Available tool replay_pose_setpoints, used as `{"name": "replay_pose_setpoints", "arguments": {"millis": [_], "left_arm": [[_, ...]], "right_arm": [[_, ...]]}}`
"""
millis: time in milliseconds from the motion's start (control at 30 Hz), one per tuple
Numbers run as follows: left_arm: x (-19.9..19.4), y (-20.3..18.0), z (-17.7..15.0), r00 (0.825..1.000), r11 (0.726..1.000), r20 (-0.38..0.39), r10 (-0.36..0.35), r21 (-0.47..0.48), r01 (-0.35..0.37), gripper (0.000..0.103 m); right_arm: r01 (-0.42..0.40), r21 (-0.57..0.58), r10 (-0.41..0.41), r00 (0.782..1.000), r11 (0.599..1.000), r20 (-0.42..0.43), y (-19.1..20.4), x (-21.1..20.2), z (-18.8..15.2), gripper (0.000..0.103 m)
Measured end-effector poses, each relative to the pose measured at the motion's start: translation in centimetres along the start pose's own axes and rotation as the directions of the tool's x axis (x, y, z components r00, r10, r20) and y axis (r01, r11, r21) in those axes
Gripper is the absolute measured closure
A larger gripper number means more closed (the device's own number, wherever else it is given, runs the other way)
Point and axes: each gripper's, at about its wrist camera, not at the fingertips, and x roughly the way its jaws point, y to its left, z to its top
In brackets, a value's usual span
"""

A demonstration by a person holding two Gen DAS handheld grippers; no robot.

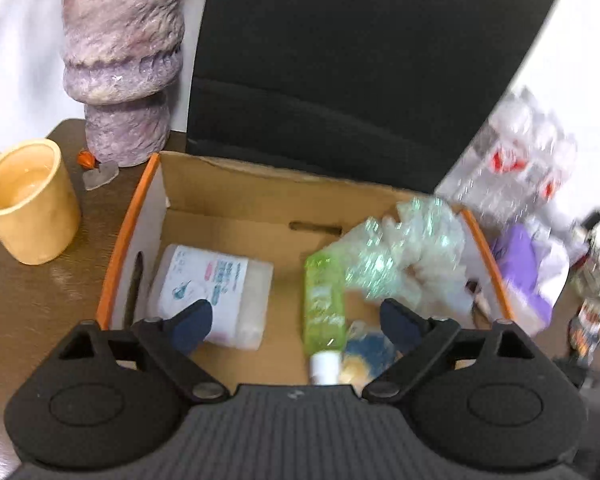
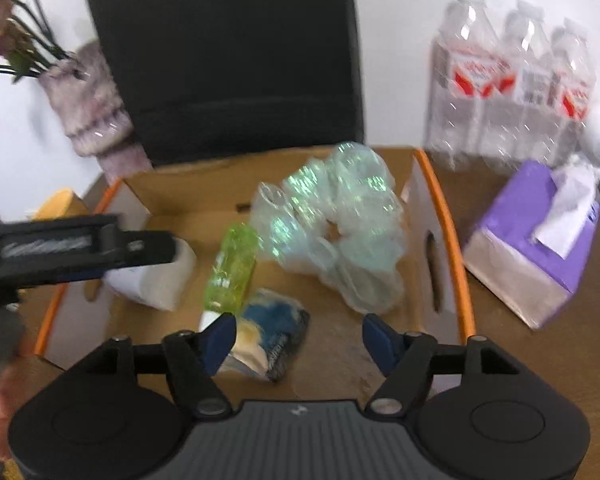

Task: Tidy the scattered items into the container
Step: 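Carry both items into the cardboard box and open both tools, then withdraw both tools from the cardboard box toward the remaining items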

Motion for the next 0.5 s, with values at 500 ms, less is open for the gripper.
{"name": "replay_pose_setpoints", "arguments": {"millis": [500], "left_arm": [[-0.4,3.1,-6.1,0.996,0.987,-0.027,0.081,0.138,-0.077,0.008]], "right_arm": [[-0.012,0.033,0.016,0.99,0.999,-0.139,-1.2,0.4,-2.8,0.016]]}}
